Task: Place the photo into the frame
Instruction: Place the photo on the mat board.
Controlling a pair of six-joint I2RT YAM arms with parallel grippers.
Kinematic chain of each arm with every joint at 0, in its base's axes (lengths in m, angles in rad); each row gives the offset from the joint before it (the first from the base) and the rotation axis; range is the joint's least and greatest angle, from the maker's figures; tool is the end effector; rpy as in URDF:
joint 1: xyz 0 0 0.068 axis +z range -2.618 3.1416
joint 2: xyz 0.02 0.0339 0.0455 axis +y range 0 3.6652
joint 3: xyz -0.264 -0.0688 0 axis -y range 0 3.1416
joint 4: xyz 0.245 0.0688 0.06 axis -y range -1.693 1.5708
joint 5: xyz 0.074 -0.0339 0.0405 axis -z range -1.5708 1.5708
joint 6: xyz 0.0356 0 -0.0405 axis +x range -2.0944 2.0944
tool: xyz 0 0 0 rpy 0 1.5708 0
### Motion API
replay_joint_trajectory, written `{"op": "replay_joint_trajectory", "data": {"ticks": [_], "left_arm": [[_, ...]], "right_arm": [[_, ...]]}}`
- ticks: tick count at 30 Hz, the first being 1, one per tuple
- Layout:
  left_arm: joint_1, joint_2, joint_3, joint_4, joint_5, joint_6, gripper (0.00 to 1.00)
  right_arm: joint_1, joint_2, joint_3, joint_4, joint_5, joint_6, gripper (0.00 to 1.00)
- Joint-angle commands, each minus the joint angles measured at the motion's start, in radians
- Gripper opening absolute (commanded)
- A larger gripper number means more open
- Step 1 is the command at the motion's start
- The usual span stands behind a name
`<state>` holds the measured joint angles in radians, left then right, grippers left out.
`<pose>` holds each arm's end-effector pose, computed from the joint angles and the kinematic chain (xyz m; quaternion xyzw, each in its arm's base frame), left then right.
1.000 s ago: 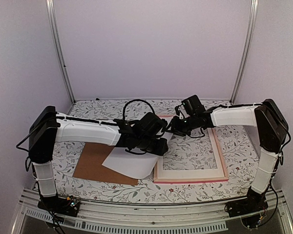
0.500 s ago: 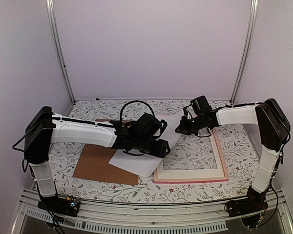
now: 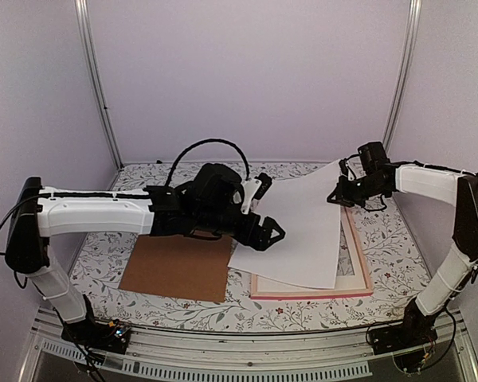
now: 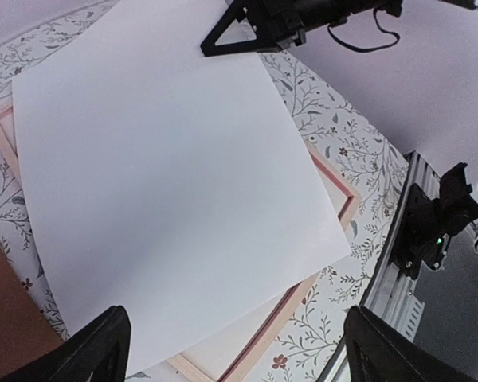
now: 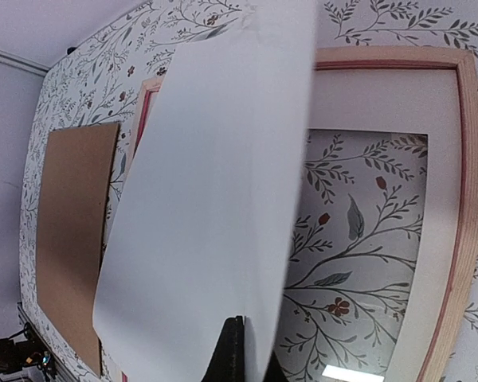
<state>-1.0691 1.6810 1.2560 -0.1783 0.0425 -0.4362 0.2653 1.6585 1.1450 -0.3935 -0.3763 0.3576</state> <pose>0.1849 -0.3402 0.2674 0.2848 0.8380 -0.3316 0.3265 0.3362 0.1049 0.2240 -0.0180 0.9306 0.2664 0.2505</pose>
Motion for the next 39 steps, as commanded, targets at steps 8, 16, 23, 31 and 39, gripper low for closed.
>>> {"op": "replay_joint_trajectory", "data": {"ticks": [8,16,23,31,39], "left_arm": [[-0.001,-0.123,-0.073,-0.012,-0.038,0.155,0.96],[0.011,-0.115,-0.070,-0.049,-0.102,0.158,0.96],[0.013,-0.118,-0.071,-0.067,-0.125,0.156,0.97],[0.017,-0.109,-0.062,-0.072,-0.136,0.155,0.97],[0.018,-0.096,-0.061,-0.078,-0.147,0.151,0.97]], "right_arm": [[-0.039,0.015,0.071,-0.255,-0.026,-0.275,0.00],[-0.054,0.079,0.159,-0.305,0.008,-0.395,0.00],[-0.062,0.190,0.277,-0.340,0.056,-0.496,0.00],[-0.080,0.261,0.320,-0.316,0.040,-0.501,0.00],[-0.098,0.274,0.317,-0.284,-0.020,-0.457,0.00]]}}
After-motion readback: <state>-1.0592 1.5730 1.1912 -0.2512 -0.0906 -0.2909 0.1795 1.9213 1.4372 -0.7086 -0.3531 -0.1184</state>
